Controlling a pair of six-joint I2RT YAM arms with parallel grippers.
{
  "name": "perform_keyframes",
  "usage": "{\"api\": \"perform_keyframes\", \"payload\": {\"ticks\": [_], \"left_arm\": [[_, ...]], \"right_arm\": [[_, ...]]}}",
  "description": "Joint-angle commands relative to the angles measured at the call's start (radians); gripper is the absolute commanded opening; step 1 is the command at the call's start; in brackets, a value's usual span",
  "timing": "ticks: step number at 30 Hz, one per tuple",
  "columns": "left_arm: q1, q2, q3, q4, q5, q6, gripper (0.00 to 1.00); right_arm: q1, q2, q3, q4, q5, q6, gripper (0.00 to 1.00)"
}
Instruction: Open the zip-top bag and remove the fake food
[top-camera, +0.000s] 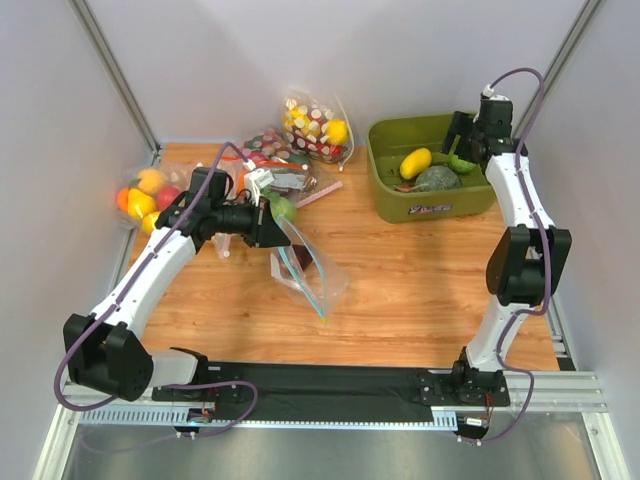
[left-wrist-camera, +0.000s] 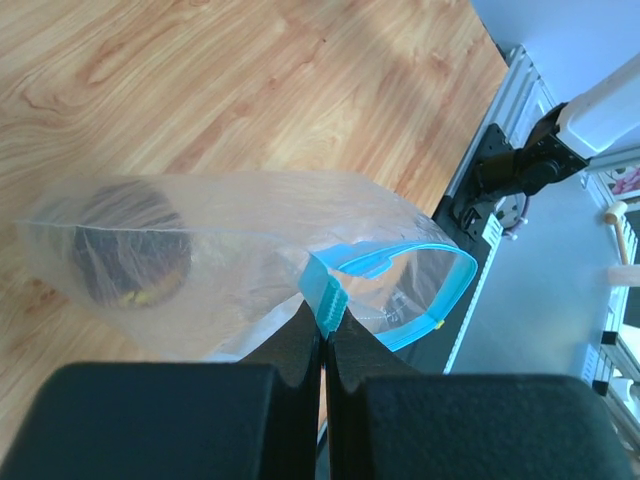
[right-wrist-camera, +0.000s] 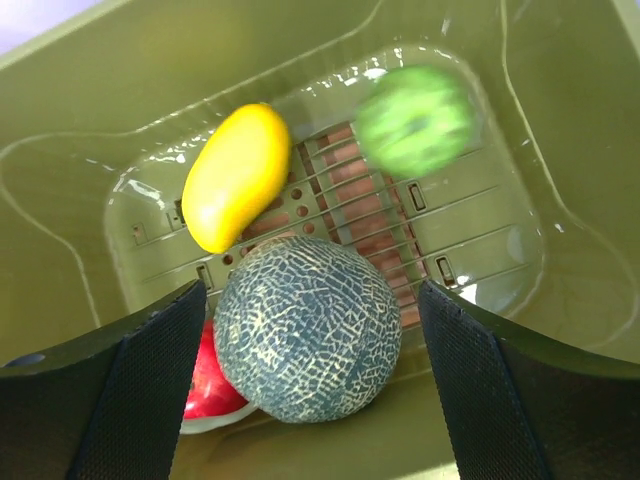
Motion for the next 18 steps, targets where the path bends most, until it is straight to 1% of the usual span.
{"api": "perform_keyframes", "payload": {"ticks": [1, 6, 7, 9, 10, 11, 13, 14, 15, 16, 17, 18], "left_arm": [[0.006, -0.013, -0.003, 0.043, 0.056, 0.011, 0.0], [0.006, -0.004, -0.004, 0.046, 0.059, 0.007, 0.0], [0.006, -0.004, -0.004, 0.046, 0.058, 0.005, 0.0], [0.006, 0.004, -0.004, 0.048, 0.052, 0.002, 0.0], [0.006, 0.007, -0.004, 0.048, 0.047, -0.003, 0.0], [0.006, 0.01, -0.006, 0.048, 0.041, -0.006, 0.0], [0.008, 0.015, -0.006, 0.048, 0.039, -0.009, 0.0], [0.008, 0.018, -0.006, 0.049, 0.038, -0.01, 0.0], [0.008, 0.019, -0.006, 0.049, 0.036, -0.012, 0.0], [0.008, 0.022, -0.006, 0.049, 0.033, -0.012, 0.0], [0.008, 0.024, -0.006, 0.049, 0.032, -0.012, 0.0], [0.008, 0.027, -0.006, 0.049, 0.03, -0.015, 0.0]], "right_arm": [[0.007, -0.118, 0.007, 0.016, -0.012, -0.02, 0.86], [0.055, -0.227, -0.033, 0.034, -0.124, -0.026, 0.86], [0.094, -0.241, -0.045, 0.034, -0.147, -0.026, 0.86], [0.134, -0.285, -0.059, 0.044, -0.236, -0.019, 0.85], [0.189, -0.301, -0.068, 0.047, -0.261, -0.02, 0.85], [0.22, -0.311, -0.082, 0.048, -0.308, -0.023, 0.85], [0.281, -0.342, -0.097, 0.056, -0.354, -0.029, 0.85], [0.339, -0.35, -0.106, 0.068, -0.386, -0.026, 0.85], [0.364, -0.365, -0.129, 0.082, -0.462, -0.017, 0.85], [0.386, -0.373, -0.142, 0.099, -0.507, -0.003, 0.85], [0.424, -0.382, -0.155, 0.134, -0.596, 0.022, 0.85], [0.443, -0.39, -0.18, 0.152, -0.636, 0.039, 0.85]]}}
